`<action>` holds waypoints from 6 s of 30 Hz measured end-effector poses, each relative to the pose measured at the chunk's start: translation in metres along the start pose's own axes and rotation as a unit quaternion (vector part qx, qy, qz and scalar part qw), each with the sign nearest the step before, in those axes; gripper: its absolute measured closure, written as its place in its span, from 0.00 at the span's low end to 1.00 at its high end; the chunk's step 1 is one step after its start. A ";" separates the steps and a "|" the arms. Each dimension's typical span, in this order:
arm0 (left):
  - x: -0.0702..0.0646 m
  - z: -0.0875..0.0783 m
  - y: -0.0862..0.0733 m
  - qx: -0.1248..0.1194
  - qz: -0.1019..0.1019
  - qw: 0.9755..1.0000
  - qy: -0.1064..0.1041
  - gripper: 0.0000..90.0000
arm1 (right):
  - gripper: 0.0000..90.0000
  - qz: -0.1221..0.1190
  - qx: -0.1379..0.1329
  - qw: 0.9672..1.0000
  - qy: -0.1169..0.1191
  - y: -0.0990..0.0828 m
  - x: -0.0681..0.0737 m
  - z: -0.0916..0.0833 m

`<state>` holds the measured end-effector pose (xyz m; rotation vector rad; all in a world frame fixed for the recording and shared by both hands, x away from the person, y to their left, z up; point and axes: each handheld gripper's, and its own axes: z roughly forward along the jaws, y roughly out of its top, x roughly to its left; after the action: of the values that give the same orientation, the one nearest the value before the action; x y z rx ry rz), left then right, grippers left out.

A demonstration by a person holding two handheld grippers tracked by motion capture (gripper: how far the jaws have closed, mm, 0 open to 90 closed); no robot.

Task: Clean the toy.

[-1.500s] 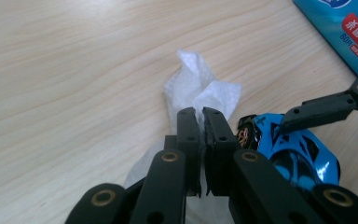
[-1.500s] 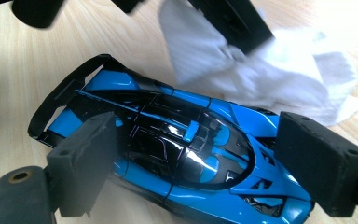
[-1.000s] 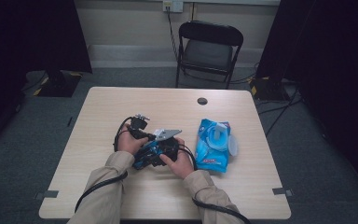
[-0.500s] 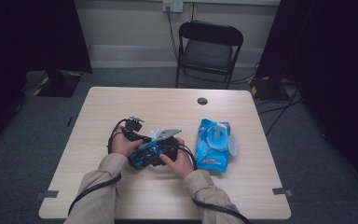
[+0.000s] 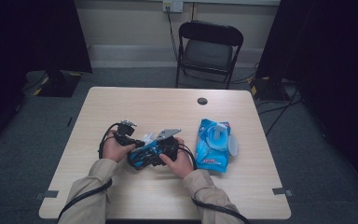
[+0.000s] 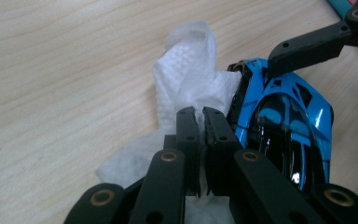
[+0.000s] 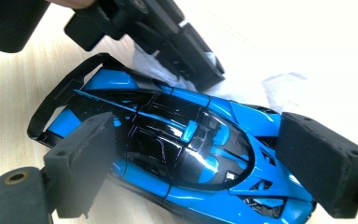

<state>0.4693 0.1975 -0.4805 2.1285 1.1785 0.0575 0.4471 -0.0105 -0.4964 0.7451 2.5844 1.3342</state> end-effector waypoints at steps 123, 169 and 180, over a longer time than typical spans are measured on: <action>-0.060 -0.037 -0.025 -0.100 0.112 0.989 0.007 0.29 | 0.47 -0.032 0.046 0.997 0.044 -0.045 0.034 -0.045; -0.056 0.044 0.006 -0.013 0.162 0.987 0.013 0.26 | 0.84 0.026 0.052 0.997 0.054 -0.070 0.021 -0.084; -0.056 0.042 0.005 -0.011 0.160 0.987 0.018 0.27 | 0.84 0.024 0.051 0.997 0.054 -0.071 0.020 -0.084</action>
<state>0.4544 0.1301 -0.4936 2.2861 0.8405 0.2540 0.3752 -0.0958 -0.5003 0.7768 2.7545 1.2980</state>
